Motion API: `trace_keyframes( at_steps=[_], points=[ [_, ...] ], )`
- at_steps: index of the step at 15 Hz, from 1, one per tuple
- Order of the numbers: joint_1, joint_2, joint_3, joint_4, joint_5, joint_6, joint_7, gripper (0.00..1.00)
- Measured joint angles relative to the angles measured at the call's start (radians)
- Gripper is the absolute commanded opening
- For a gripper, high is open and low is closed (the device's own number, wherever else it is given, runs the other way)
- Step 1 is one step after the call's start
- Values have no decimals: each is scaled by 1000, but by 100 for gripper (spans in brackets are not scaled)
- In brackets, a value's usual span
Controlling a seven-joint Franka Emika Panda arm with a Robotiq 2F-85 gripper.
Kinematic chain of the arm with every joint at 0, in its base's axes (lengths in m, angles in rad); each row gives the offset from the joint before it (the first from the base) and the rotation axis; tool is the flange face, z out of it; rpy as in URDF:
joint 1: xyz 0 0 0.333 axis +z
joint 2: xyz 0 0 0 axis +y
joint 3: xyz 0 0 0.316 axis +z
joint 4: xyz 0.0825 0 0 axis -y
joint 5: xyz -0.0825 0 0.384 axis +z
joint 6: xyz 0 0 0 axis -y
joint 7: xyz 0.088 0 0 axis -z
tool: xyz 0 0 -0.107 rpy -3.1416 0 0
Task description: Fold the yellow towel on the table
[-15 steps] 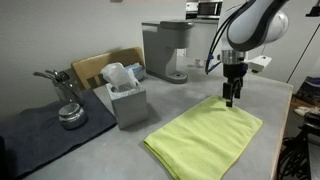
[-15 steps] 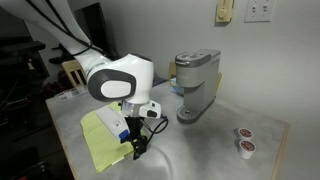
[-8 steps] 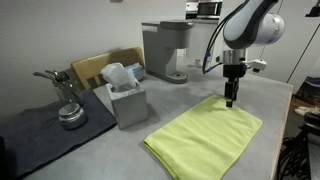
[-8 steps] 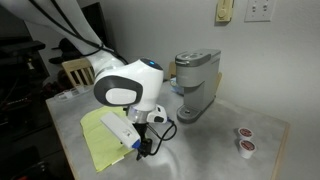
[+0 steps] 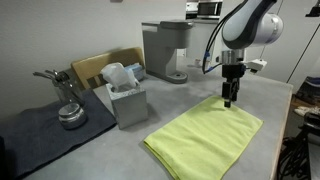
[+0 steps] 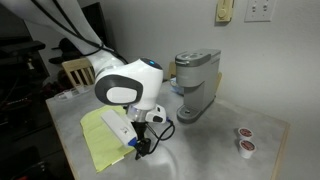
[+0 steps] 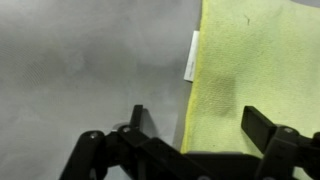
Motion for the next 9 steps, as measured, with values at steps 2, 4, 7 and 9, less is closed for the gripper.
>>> trace_keyframes(
  at_steps=[2,4,7,9],
  points=[
    [19,0,-2,0,-6,0,49,100],
    [41,0,-3,2,-19,0,90,100],
    [71,0,-4,7,-41,0,135,100],
    [82,0,-7,9,-51,0,151,100]
  ],
)
